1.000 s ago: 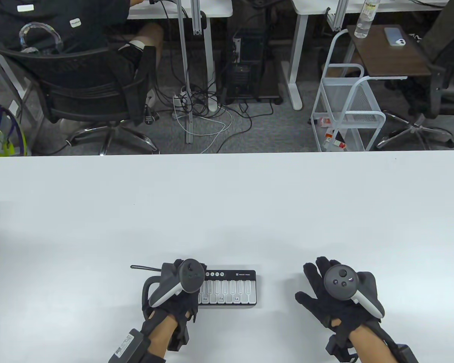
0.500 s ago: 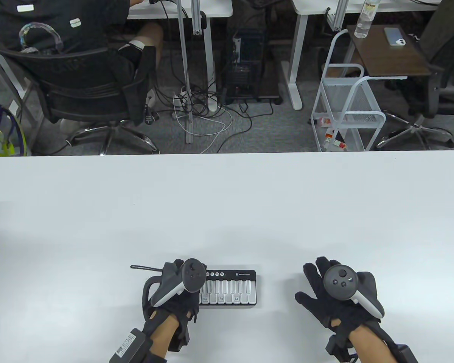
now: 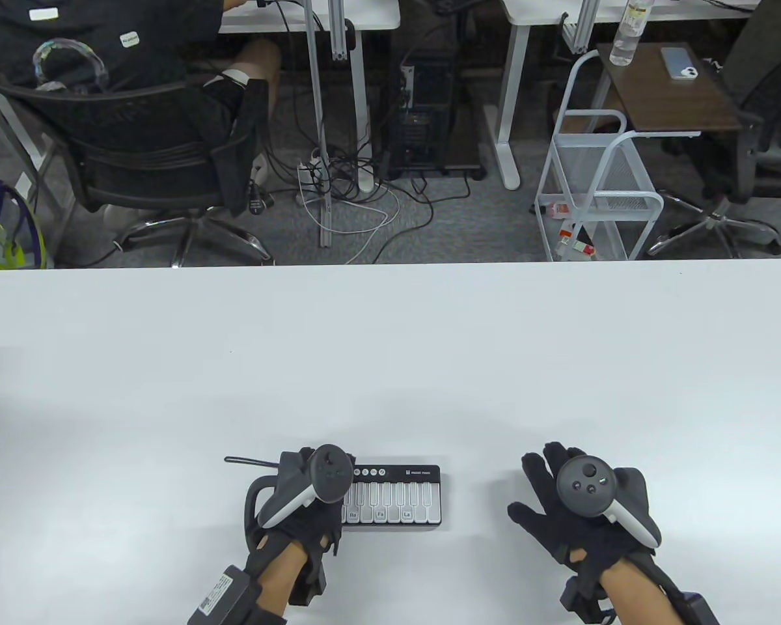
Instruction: Press Re-Fa-La on toy piano
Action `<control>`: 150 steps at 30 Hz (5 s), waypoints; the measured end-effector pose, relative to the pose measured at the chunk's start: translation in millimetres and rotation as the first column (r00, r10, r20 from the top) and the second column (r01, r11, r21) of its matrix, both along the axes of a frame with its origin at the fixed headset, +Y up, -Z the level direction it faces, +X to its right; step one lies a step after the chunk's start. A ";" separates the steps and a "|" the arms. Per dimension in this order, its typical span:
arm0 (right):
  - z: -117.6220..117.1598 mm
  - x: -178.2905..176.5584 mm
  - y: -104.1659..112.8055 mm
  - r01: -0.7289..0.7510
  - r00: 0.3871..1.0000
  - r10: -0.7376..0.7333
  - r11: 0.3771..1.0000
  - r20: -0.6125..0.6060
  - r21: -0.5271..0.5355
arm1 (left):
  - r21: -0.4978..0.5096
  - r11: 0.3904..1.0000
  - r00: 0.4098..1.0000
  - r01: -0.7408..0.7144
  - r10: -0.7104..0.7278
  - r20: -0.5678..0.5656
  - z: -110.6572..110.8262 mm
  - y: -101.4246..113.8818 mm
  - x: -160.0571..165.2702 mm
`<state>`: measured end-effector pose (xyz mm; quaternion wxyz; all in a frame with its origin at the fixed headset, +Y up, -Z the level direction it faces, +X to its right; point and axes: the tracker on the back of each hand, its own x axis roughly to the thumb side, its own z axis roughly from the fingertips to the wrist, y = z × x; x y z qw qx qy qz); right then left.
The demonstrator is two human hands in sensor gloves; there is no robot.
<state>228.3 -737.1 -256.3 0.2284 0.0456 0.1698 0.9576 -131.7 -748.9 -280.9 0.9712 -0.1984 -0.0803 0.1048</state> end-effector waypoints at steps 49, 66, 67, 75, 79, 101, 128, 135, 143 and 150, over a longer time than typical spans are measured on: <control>0.1 1.0 2.6 0.009 1.000 -0.009 1.000 -0.002 0.003 | -0.037 0.999 0.999 0.027 -0.028 -0.033 -2.2 2.7 -0.9; 0.7 2.2 3.9 0.022 1.000 -0.022 1.000 0.003 0.011 | 0.049 0.994 0.993 -0.093 0.097 -0.073 8.6 37.2 -36.6; 0.7 2.3 3.9 0.023 1.000 -0.023 1.000 0.004 0.012 | 0.064 0.993 0.991 -0.104 0.109 -0.077 10.4 39.6 -41.0; 0.6 2.3 3.5 0.016 1.000 -0.016 1.000 0.010 0.019 | 0.144 0.969 0.969 -0.200 0.217 -0.115 22.0 35.9 -74.6; 0.6 2.4 2.9 0.010 1.000 -0.010 1.000 0.014 0.021 | 0.138 0.966 0.963 -0.220 0.237 -0.127 23.7 26.5 -82.3; 0.7 3.7 2.3 0.005 1.000 -0.005 1.000 0.025 0.005 | 0.115 0.971 0.969 -0.208 0.220 -0.111 23.5 16.1 -76.9; 0.5 3.9 2.4 0.009 1.000 -0.009 1.000 0.027 0.006 | 0.111 0.972 0.971 -0.205 0.217 -0.103 24.1 15.5 -74.0; -0.4 4.9 1.3 0.010 0.999 -0.010 1.000 0.035 0.001 | 0.103 0.973 0.972 -0.206 0.216 -0.092 23.8 14.8 -72.2; -0.7 5.8 1.1 0.010 0.999 -0.010 1.000 0.041 0.000 | 0.095 0.973 0.973 -0.208 0.216 -0.081 24.4 13.1 -69.5; -0.9 7.1 1.0 0.014 0.999 -0.014 1.000 0.047 -0.005 | 0.097 0.969 0.970 -0.229 0.235 -0.057 26.4 16.7 -64.5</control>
